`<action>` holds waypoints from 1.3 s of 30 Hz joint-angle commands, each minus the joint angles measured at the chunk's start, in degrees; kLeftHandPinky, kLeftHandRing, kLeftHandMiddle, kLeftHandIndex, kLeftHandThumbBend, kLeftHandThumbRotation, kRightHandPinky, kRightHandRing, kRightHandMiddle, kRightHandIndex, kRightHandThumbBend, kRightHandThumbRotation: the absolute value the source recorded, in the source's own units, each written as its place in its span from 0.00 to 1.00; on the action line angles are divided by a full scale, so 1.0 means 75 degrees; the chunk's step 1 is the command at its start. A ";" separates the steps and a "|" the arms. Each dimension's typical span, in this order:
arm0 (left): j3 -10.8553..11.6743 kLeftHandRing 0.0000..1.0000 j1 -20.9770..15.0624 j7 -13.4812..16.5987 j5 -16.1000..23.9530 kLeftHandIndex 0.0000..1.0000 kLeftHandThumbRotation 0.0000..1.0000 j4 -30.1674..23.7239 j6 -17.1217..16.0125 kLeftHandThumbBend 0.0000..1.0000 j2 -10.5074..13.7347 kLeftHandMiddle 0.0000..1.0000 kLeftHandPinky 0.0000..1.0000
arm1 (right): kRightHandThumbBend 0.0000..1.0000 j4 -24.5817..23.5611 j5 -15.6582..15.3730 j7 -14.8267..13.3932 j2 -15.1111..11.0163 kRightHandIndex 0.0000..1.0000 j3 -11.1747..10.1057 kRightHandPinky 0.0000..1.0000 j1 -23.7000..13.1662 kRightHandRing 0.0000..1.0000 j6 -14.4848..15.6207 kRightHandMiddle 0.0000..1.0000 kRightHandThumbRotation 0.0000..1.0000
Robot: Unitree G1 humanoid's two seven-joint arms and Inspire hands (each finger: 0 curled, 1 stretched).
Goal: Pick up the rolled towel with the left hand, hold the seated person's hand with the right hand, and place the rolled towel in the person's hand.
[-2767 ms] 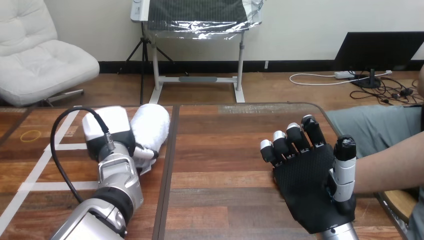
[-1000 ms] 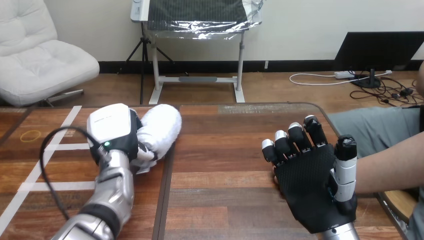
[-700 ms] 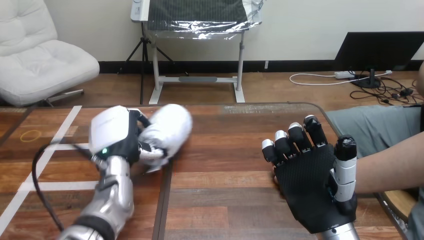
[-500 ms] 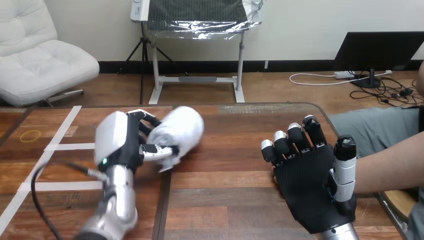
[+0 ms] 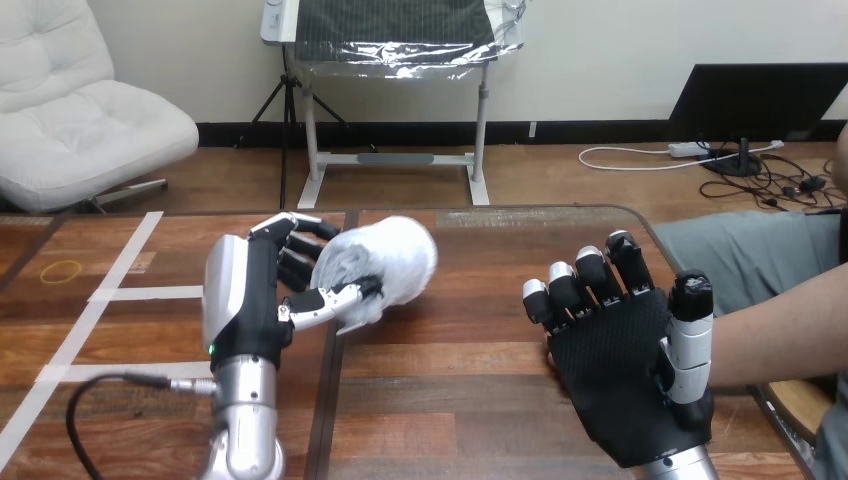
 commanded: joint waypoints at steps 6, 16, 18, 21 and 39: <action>0.0643 0.43 0.0106 0.0166 -0.0399 0.55 0.01 -0.1901 -0.1310 0.56 -0.0396 0.46 0.43 | 0.95 -0.0036 0.0078 0.0062 0.0324 0.43 -0.0158 0.31 -0.0521 0.37 -0.0093 0.42 0.24; 0.0845 0.43 0.0547 -0.0263 -0.0813 0.55 0.01 -0.2537 -0.1821 0.57 -0.0751 0.46 0.42 | 0.94 0.0026 0.0027 0.0105 0.0331 0.44 -0.0178 0.31 -0.0584 0.37 -0.0169 0.42 0.26; 0.0870 0.42 0.0659 -0.0393 -0.0907 0.55 0.01 -0.2714 -0.1904 0.56 -0.0813 0.46 0.42 | 0.94 0.0017 0.0085 0.0077 0.0348 0.44 -0.0193 0.31 -0.0583 0.37 -0.0133 0.42 0.25; 0.0896 0.42 0.0792 -0.0630 -0.1101 0.55 0.01 -0.2921 -0.2029 0.56 -0.0891 0.46 0.42 | 0.95 0.0011 0.0125 0.0070 0.0345 0.44 -0.0204 0.31 -0.0589 0.37 -0.0099 0.42 0.25; 0.1163 0.43 0.1258 -0.1526 -0.1338 0.55 0.01 -0.3547 -0.2366 0.55 -0.1089 0.45 0.46 | 0.94 0.0053 0.0234 0.0094 0.0348 0.44 -0.0260 0.31 -0.0675 0.37 -0.0033 0.42 0.22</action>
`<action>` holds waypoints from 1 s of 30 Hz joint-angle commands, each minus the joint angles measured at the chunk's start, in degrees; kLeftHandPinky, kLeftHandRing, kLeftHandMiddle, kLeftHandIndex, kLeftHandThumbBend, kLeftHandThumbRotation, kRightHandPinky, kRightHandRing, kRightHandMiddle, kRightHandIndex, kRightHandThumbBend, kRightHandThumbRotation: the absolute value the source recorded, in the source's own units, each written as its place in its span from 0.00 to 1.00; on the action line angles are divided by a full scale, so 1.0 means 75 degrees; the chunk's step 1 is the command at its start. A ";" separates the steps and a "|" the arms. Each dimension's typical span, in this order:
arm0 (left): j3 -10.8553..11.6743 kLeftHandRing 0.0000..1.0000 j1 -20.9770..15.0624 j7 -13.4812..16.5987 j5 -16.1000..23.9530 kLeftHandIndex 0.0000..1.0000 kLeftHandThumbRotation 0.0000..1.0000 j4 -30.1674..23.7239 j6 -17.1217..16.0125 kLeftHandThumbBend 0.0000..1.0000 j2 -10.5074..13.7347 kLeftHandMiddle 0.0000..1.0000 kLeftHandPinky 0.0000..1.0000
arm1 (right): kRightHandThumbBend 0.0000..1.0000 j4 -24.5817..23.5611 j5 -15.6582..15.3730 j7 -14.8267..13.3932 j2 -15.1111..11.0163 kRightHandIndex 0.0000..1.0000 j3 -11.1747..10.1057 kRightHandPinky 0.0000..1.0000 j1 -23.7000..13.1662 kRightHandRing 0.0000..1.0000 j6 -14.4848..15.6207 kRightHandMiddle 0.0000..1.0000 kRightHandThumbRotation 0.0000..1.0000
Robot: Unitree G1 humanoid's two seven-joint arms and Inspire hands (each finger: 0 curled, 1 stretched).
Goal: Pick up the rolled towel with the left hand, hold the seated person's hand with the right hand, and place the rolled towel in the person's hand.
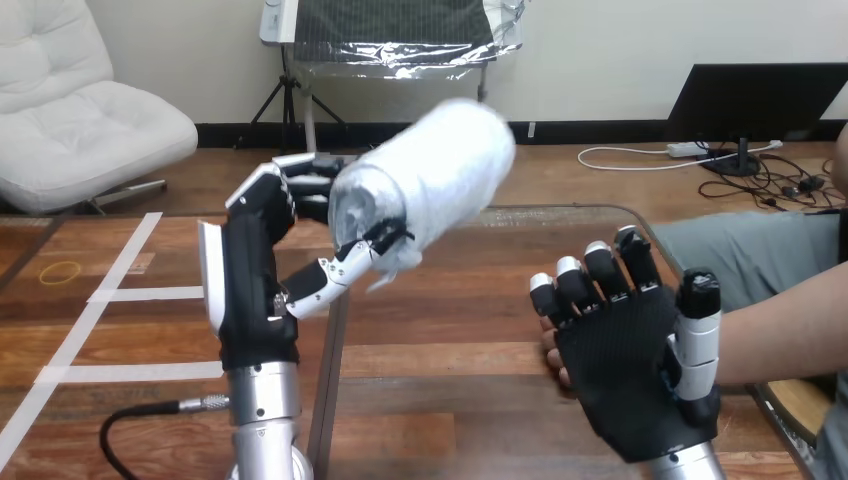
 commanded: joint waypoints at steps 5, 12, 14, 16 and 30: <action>0.0372 0.44 -0.0191 -0.0279 -0.0032 0.55 0.00 -0.0491 -0.0389 0.55 -0.0063 0.45 0.46 | 0.94 0.0080 0.0104 0.0109 0.0351 0.44 -0.0139 0.31 -0.0618 0.37 -0.0034 0.42 0.23; 0.0484 0.44 -0.0160 -0.0526 -0.0236 0.54 0.00 -0.0497 -0.0453 0.55 -0.0166 0.45 0.46 | 0.95 0.0118 0.0101 0.0122 0.0348 0.44 -0.0158 0.31 -0.0661 0.37 0.0008 0.42 0.23; 0.0477 0.44 -0.0137 -0.0737 -0.0517 0.54 0.00 -0.0531 -0.0433 0.55 -0.0221 0.45 0.46 | 0.95 0.0138 0.0118 0.0136 0.0344 0.44 -0.0167 0.31 -0.0675 0.37 0.0028 0.42 0.23; 0.0474 0.44 -0.0108 -0.0963 -0.0801 0.54 0.00 -0.0577 -0.0396 0.56 -0.0282 0.45 0.46 | 0.95 0.0158 0.0144 0.0150 0.0339 0.44 -0.0177 0.32 -0.0689 0.37 0.0052 0.42 0.23; 0.0249 0.44 0.0352 -0.2968 -0.2644 0.54 0.00 -0.1269 0.0055 0.59 -0.0527 0.44 0.50 | 0.94 0.0158 -0.0431 0.0146 0.0181 0.44 -0.0350 0.32 -0.0792 0.38 -0.0519 0.43 0.26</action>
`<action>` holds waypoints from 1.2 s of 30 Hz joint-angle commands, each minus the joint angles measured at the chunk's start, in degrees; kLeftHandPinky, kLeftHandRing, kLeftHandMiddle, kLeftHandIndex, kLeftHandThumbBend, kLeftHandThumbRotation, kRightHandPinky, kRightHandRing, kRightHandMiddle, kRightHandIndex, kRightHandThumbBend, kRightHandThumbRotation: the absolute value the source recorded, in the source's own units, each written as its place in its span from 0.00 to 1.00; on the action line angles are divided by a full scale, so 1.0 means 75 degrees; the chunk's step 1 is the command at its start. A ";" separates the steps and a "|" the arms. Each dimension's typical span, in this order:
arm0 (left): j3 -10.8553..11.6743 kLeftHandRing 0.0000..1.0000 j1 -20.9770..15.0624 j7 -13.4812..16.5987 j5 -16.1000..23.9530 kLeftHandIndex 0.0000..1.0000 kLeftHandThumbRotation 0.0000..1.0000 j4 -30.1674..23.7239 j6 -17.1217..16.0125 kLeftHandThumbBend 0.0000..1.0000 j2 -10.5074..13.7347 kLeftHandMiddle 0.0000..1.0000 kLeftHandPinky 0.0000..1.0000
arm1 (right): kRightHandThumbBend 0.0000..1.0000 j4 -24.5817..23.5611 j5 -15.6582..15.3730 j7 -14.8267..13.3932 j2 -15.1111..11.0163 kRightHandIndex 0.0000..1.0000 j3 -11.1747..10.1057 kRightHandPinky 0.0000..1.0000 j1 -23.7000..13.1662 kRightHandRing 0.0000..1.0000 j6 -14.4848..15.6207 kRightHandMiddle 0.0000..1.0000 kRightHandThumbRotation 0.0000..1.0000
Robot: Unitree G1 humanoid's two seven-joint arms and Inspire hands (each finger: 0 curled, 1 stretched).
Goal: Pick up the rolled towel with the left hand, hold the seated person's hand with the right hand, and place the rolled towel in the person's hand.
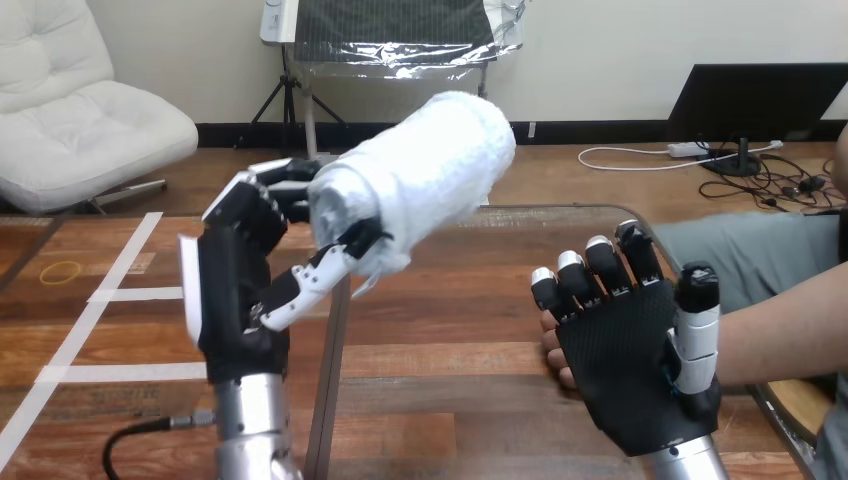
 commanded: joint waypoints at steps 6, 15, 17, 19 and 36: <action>-0.0207 0.43 0.0135 -0.1482 -0.1237 0.54 0.00 -0.1252 0.0492 0.61 -0.0253 0.45 0.47 | 0.94 0.0150 -0.1890 -0.0167 -0.0064 0.48 -0.0291 0.33 -0.0757 0.40 -0.1943 0.48 0.36; -0.0194 0.42 0.0330 -0.2019 -0.1523 0.54 0.00 -0.1430 0.0795 0.63 -0.0432 0.45 0.43 | 0.94 0.0736 -0.7005 -0.2281 -0.1331 0.63 -0.0529 0.39 -0.0982 0.54 -0.4988 0.64 0.62; -0.0181 0.42 0.0330 -0.2089 -0.1545 0.54 0.00 -0.1382 0.0789 0.63 -0.0460 0.45 0.42 | 0.93 0.0682 -0.7691 -0.2661 -0.1703 0.68 -0.0562 0.41 -0.0976 0.58 -0.4919 0.69 0.64; -0.0167 0.42 0.0331 -0.2155 -0.1572 0.54 0.00 -0.1350 0.0796 0.63 -0.0483 0.45 0.42 | 0.93 0.0614 -0.8105 -0.2929 -0.1949 0.73 -0.0570 0.46 -0.0962 0.65 -0.4753 0.75 0.64; -0.0079 0.42 0.0424 -0.2394 -0.1530 0.54 0.00 -0.1280 0.0913 0.62 -0.0638 0.45 0.41 | 0.88 0.0577 -1.0989 -0.4843 -0.3828 0.97 -0.0463 0.51 -0.1140 0.98 -0.3609 0.99 0.59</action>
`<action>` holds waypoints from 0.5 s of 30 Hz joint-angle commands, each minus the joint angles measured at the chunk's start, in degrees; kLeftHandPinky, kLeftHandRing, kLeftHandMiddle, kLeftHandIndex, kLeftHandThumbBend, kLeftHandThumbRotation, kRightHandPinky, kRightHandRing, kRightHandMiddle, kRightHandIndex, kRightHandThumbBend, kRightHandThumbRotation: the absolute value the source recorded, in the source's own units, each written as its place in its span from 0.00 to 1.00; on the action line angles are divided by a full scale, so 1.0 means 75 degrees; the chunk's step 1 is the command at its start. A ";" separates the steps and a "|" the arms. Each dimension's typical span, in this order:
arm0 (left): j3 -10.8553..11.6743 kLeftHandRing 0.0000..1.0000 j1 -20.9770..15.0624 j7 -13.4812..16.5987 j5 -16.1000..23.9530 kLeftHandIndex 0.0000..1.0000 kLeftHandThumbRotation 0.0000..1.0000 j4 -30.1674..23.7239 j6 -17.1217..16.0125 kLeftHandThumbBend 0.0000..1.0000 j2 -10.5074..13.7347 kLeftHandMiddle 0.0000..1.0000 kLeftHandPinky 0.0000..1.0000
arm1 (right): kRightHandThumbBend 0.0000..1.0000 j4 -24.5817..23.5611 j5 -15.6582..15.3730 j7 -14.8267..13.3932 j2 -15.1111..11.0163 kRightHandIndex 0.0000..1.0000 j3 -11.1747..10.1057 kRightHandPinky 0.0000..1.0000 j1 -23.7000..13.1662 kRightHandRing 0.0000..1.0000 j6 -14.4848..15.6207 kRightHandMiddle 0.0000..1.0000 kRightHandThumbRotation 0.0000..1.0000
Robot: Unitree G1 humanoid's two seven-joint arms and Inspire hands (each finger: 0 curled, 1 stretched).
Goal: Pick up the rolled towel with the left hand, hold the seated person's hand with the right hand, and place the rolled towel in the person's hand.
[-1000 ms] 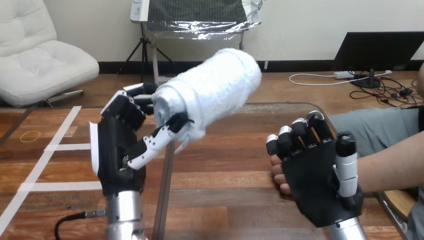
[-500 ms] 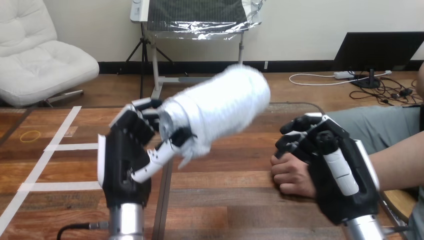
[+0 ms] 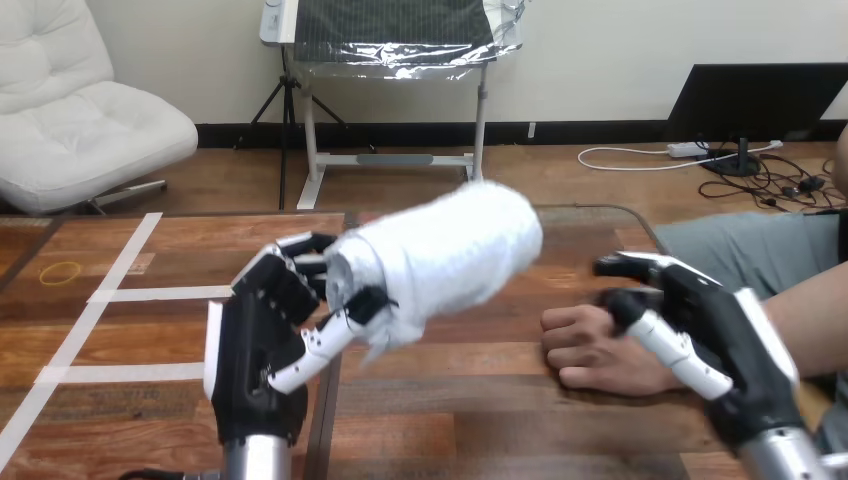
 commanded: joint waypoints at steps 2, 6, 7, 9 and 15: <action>-0.0041 0.42 -0.0831 -0.0525 -0.0283 0.54 0.00 -0.0706 -0.0233 0.62 -0.0320 0.45 0.41 | 0.87 -0.0002 -0.3224 -0.1730 -0.1873 0.98 -0.0007 0.34 -0.1124 0.99 -0.0542 0.99 0.59; -0.0015 0.42 -0.0843 -0.0570 -0.0236 0.54 0.00 -0.0636 -0.0291 0.62 -0.0333 0.46 0.42 | 0.87 0.0034 -0.3589 -0.1844 -0.2112 0.99 0.0071 0.11 -0.1183 1.00 -0.0345 1.00 0.60; -0.0007 0.42 -0.0845 -0.0576 -0.0224 0.54 0.00 -0.0624 -0.0301 0.62 -0.0337 0.46 0.42 | 0.87 0.0042 -0.3650 -0.1866 -0.2145 0.99 0.0084 0.09 -0.1192 1.00 -0.0318 1.00 0.60; 0.0005 0.42 -0.0850 -0.0606 -0.0222 0.54 0.00 -0.0595 -0.0320 0.61 -0.0353 0.46 0.42 | 0.87 0.0099 -0.3801 -0.1893 -0.2261 1.00 0.0115 0.06 -0.1238 1.00 -0.0271 1.00 0.59; 0.0070 0.42 -0.0880 -0.0699 -0.0184 0.54 0.00 -0.0501 -0.0410 0.61 -0.0400 0.46 0.42 | 0.88 0.0183 -0.4255 -0.1905 -0.2512 1.00 0.0207 0.01 -0.1359 1.00 -0.0058 1.00 0.51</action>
